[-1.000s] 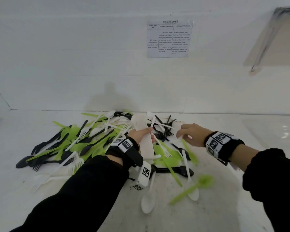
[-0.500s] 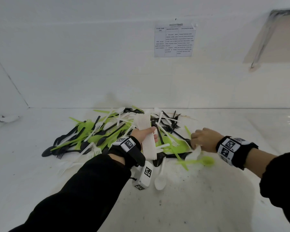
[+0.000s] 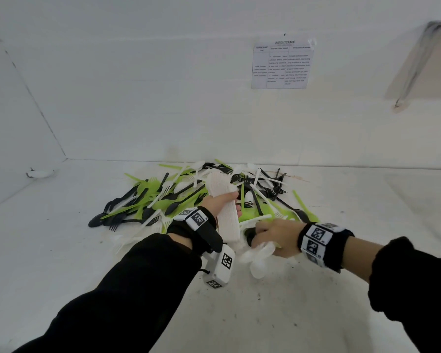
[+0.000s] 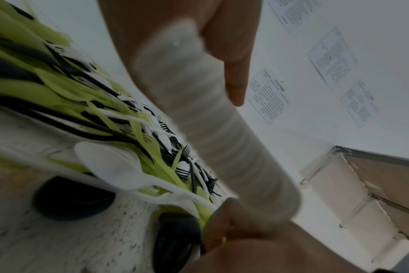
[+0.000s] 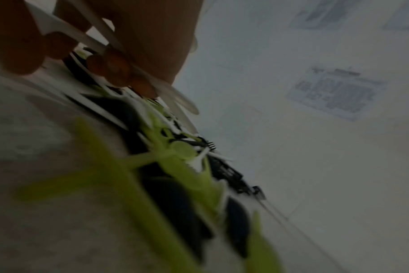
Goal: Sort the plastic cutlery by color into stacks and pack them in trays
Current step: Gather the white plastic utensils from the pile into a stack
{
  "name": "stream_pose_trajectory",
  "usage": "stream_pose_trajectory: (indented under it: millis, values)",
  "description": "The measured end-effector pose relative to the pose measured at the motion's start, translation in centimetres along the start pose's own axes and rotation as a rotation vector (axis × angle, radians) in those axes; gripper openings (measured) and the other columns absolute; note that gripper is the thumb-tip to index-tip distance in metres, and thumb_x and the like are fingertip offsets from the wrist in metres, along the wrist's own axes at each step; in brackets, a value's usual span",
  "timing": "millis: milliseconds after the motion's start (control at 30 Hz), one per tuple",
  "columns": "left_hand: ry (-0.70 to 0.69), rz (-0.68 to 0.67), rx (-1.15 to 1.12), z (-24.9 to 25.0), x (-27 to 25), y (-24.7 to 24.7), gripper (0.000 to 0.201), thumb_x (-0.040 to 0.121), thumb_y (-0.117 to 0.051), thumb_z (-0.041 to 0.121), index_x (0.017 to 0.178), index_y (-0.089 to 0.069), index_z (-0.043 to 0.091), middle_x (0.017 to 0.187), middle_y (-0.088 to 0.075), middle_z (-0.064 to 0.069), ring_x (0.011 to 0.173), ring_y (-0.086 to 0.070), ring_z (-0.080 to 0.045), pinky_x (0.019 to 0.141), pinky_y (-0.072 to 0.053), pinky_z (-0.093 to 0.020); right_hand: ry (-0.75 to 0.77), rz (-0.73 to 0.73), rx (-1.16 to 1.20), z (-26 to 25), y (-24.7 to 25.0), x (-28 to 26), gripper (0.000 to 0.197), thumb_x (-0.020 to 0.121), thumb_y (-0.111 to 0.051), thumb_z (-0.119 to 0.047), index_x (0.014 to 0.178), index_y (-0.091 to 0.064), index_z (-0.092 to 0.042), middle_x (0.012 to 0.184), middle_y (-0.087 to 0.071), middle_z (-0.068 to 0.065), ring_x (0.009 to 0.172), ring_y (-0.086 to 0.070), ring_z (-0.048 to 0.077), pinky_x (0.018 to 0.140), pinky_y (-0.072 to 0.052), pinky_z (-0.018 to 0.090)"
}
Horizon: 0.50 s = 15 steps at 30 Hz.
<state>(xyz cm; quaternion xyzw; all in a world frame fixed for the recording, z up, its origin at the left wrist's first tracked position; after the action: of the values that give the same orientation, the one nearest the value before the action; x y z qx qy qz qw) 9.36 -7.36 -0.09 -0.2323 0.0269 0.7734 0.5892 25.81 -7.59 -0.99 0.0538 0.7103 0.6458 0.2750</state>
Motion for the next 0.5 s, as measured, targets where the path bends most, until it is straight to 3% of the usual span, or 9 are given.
stream_pose_trajectory:
  millis: [100, 167, 233, 333, 400, 500]
  values:
    - [0.007, 0.016, 0.03, -0.4, -0.1, 0.2, 0.018, 0.081, -0.07, 0.01, 0.077, -0.057, -0.002, 0.053, -0.06, -0.012, 0.046, -0.059, -0.023, 0.049, -0.052, -0.03, 0.004, -0.046, 0.092, -0.8, -1.0, 1.2, 0.037, 0.085, -0.064, -0.019, 0.122, -0.06, -0.02, 0.126, -0.043, 0.005, 0.106, -0.052, 0.026, 0.091, -0.041, 0.029]
    - [0.005, 0.008, 0.037, -0.5, -0.5, -0.1, 0.02, 0.08, -0.071, 0.013, 0.081, -0.058, -0.002, 0.059, -0.06, -0.013, 0.049, -0.059, -0.023, 0.052, -0.052, -0.031, -0.021, -0.001, 0.163, -0.4, -0.7, 1.4, 0.033, 0.085, -0.064, -0.015, 0.118, -0.063, -0.013, 0.123, -0.049, 0.01, 0.109, -0.052, 0.024, 0.093, -0.037, 0.025]
    - [-0.007, 0.021, 0.035, -0.4, -0.5, -0.1, 0.023, 0.079, -0.072, 0.018, 0.08, -0.059, -0.001, 0.062, -0.061, -0.014, 0.05, -0.058, -0.024, 0.055, -0.054, -0.032, -0.094, 0.111, 0.263, 0.8, 0.2, 1.4, 0.027, 0.084, -0.064, -0.011, 0.11, -0.066, -0.006, 0.112, -0.057, 0.012, 0.103, -0.055, 0.024, 0.09, -0.037, 0.022]
    - [-0.082, 0.122, 0.038, -0.2, 0.5, 0.7, 0.061, 0.059, -0.084, 0.04, 0.098, -0.06, -0.002, 0.085, -0.064, -0.021, 0.071, -0.062, -0.031, 0.081, -0.055, -0.048, -0.264, 0.319, 0.357, 3.0, 1.9, 1.0, 0.016, 0.083, -0.067, -0.017, 0.094, -0.067, -0.005, 0.083, -0.054, -0.001, 0.087, -0.051, 0.02, 0.077, -0.034, 0.021]
    - [-0.122, 0.184, 0.066, -0.3, 1.3, 1.1, 0.08, 0.052, -0.081, 0.052, 0.108, -0.059, -0.001, 0.097, -0.066, -0.02, 0.087, -0.065, -0.034, 0.091, -0.051, -0.051, -0.374, 0.484, 0.497, 4.1, 3.0, 0.8, 0.01, 0.083, -0.068, -0.019, 0.089, -0.063, -0.013, 0.084, -0.05, -0.001, 0.086, -0.048, 0.017, 0.066, -0.028, 0.021]
    - [-0.138, 0.224, 0.107, -0.4, 2.6, 1.8, 0.083, 0.061, -0.077, 0.058, 0.117, -0.055, 0.001, 0.115, -0.063, -0.017, 0.106, -0.062, -0.034, 0.094, -0.049, -0.049, -0.511, 0.618, 0.667, 4.9, 4.6, 1.0, 0.023, 0.084, -0.067, -0.023, 0.097, -0.064, -0.005, 0.088, -0.056, 0.005, 0.085, -0.05, 0.017, 0.057, -0.031, 0.014]
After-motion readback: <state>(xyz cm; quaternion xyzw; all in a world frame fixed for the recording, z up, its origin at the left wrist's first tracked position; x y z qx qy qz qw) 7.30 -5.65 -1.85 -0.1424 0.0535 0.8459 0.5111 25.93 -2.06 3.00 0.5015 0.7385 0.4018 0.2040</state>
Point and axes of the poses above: each hand's wrist, its own x-axis towards the middle knuckle, its own y-axis out of the back of the hand, z = x × y, the point moved 4 cm from there along x, towards the middle knuckle
